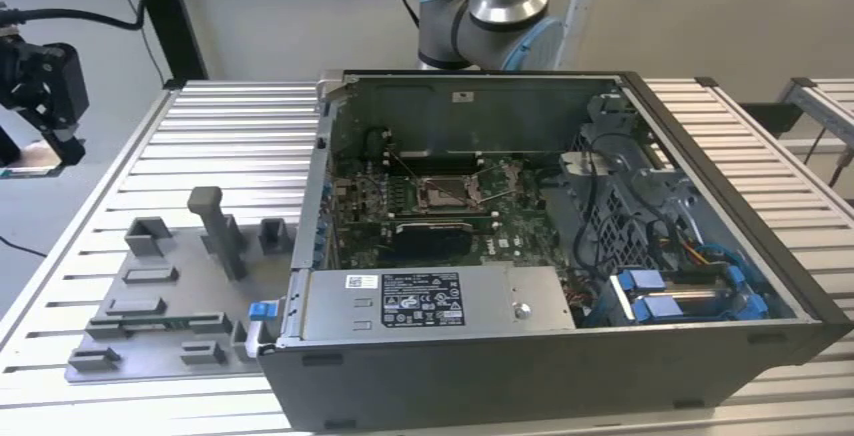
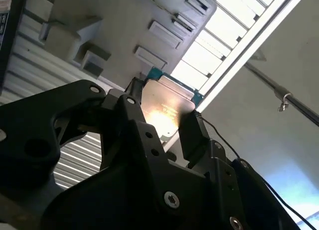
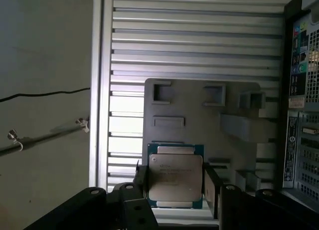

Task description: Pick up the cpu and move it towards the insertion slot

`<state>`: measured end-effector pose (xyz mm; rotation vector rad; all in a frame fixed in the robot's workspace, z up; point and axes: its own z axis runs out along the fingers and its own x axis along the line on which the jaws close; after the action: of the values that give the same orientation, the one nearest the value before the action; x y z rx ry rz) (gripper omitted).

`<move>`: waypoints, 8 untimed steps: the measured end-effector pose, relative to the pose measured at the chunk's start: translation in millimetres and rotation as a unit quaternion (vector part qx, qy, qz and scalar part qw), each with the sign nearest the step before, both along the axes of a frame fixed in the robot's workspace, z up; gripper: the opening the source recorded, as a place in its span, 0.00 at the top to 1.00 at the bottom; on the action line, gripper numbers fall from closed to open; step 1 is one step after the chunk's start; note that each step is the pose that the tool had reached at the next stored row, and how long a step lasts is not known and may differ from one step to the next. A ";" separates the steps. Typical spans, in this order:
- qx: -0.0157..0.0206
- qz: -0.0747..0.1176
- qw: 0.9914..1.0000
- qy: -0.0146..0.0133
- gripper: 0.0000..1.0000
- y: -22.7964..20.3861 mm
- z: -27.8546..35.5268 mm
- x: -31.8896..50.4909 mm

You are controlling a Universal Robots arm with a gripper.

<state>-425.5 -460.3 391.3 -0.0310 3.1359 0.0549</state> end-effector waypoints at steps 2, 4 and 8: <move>0.000 0.000 1.000 0.000 1.00 0.0 0.1 0.0; 0.000 0.000 1.000 0.000 1.00 0.1 0.4 1.2; 0.000 0.000 1.000 0.000 1.00 0.0 0.2 12.2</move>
<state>-413.3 -460.3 391.5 -0.0308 3.1360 0.0546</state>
